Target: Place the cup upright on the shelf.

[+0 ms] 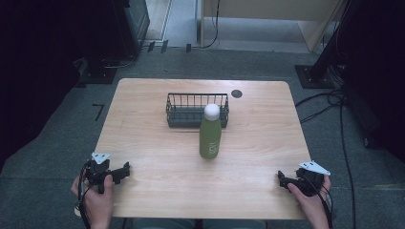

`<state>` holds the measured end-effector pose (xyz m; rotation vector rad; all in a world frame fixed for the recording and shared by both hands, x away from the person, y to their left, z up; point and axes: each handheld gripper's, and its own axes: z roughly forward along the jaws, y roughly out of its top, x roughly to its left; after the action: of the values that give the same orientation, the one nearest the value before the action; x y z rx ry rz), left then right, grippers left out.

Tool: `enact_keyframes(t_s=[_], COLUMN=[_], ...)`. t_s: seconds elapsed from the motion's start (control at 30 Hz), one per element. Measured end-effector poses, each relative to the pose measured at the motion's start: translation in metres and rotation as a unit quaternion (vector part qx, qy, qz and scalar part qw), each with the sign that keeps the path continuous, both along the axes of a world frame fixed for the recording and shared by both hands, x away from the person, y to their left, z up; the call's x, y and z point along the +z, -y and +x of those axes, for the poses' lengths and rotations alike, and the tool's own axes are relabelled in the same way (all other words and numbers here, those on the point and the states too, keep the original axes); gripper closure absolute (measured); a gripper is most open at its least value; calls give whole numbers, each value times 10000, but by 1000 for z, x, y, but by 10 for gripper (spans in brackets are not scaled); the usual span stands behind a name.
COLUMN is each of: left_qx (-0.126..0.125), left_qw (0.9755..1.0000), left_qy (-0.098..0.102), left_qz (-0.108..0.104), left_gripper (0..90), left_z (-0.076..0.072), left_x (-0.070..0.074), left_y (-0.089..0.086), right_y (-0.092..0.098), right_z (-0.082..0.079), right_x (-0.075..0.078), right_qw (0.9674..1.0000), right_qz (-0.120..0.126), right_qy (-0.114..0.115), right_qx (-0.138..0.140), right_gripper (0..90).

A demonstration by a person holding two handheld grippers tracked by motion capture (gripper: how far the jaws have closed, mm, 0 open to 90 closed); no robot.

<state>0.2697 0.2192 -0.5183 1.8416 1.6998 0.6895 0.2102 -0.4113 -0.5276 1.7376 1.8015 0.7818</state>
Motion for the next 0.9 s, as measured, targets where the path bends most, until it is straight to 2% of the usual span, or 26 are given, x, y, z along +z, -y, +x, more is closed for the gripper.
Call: enact_keyframes(t_s=[0.2,0.27,0.4,0.57,0.67,0.77,0.9], left_qx=[1,-3,-3,-1,0,-3,-1], left_qw=[10000,10000,10000,10000,10000,10000,10000], left_qy=[1,1,1,1,2,-2,-1], left_qz=[0,2,1,-2,-1,2,1], left_gripper=[0,0,0,0,0,0,0], left_z=[0,0,0,0,0,0,0], left_x=[0,0,0,0,0,0,0], left_y=[0,0,0,0,0,0,0], right_y=[0,0,-2,-8,-14,-18,-32], right_z=[0,1,2,2,4,6,11], right_x=[0,0,3,13,23,26,34], right_qw=[10000,9999,9998,10000,9998,9996,9991], right_qz=[-1,5,-1,56,172,227,271], right_qy=[-7,-2,-128,-17,112,132,204], right_qx=[-2,-107,-121,-29,32,83,251], right_gripper=[0,0,0,0,0,0,0])
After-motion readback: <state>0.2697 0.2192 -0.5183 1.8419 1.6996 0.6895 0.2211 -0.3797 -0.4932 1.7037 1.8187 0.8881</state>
